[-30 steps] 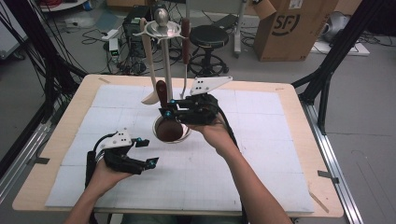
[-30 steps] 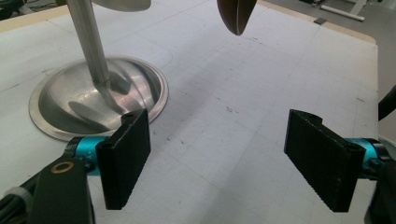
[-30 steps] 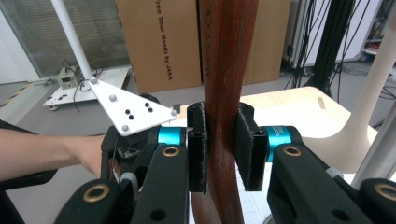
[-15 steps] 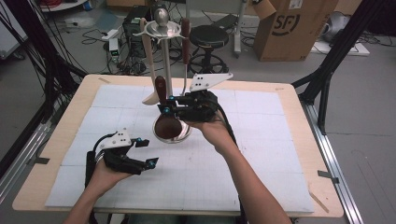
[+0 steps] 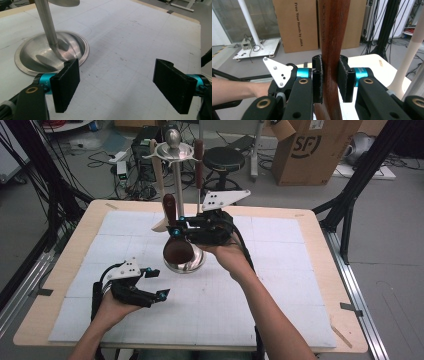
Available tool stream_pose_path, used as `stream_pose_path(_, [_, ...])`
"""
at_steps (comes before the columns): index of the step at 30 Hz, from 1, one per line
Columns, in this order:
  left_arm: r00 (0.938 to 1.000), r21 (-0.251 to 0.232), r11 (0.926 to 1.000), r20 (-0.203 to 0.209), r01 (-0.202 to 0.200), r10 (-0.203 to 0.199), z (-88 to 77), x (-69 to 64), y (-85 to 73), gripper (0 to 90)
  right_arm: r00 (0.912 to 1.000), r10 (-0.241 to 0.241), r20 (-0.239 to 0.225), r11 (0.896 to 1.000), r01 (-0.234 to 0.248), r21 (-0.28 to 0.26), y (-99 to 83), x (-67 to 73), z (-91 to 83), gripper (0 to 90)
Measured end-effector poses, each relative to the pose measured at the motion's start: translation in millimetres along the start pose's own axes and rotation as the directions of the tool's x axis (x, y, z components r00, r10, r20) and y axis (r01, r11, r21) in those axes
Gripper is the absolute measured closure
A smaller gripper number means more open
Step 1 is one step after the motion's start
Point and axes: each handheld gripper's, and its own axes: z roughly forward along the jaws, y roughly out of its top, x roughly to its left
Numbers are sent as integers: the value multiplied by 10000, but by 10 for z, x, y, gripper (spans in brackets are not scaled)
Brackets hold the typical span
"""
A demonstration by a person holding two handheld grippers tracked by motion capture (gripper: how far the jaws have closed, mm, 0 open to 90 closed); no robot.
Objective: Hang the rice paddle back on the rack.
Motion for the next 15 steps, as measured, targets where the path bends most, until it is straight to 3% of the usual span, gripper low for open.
stream_pose_path(15, [10000,-49,10000,-64,71,-71,-5,4,0,208,9999,-109,-52,9999,109,-73,318,-36,39,769])
